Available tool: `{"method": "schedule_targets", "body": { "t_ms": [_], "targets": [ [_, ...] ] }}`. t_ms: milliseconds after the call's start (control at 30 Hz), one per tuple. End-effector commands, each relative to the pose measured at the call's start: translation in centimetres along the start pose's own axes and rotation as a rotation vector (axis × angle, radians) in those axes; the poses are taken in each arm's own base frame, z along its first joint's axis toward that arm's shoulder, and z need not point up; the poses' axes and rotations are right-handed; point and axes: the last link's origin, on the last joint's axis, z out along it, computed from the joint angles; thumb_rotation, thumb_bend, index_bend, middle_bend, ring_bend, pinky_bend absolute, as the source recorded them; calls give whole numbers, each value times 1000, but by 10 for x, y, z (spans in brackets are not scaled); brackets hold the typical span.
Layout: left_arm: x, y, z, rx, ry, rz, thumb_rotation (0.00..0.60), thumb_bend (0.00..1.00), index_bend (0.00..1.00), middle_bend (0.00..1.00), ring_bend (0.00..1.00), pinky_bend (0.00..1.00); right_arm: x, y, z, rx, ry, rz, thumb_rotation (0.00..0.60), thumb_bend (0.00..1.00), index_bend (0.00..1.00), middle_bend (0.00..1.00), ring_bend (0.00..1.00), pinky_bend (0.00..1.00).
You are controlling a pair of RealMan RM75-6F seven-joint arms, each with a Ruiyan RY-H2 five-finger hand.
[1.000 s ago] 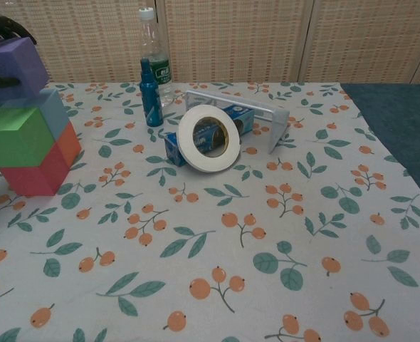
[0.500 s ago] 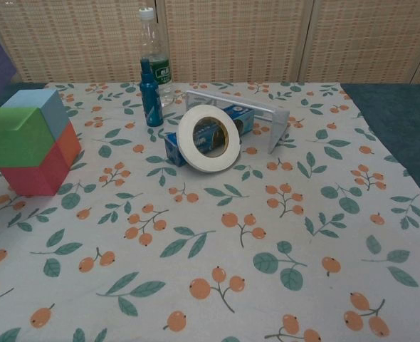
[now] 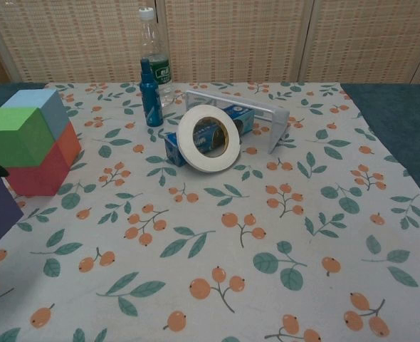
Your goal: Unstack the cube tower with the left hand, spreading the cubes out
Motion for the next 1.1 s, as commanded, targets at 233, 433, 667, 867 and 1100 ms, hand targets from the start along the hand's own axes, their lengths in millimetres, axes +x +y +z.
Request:
{"method": "schedule_targets", "body": {
  "t_ms": [233, 433, 667, 867, 1100],
  "targets": [
    [-48, -18, 8, 58, -74, -107, 600, 414, 236, 364, 378, 308, 3, -2, -4, 8, 15, 1, 600, 166, 0, 0, 0, 0],
    [-56, -17, 10, 51, -47, -92, 600, 361, 22, 65, 23, 125, 3, -2, -4, 9, 13, 1, 600, 166, 0, 0, 0, 0],
    [-57, -15, 10, 47, -64, -110, 600, 354, 0, 0, 0, 112, 5, -1, -4, 7, 24, 3, 600, 166, 0, 0, 0, 0],
    [-49, -13, 9, 42, -38, -122, 600, 338, 0, 0, 0, 109, 6, -1, -5, 6, 30, 4, 600, 166, 0, 0, 0, 0],
    [14, -40, 14, 156, 236, -103, 600, 390, 7, 112, 57, 142, 6, -1, -5, 7, 28, 4, 600, 166, 0, 0, 0, 0]
  ]
}}
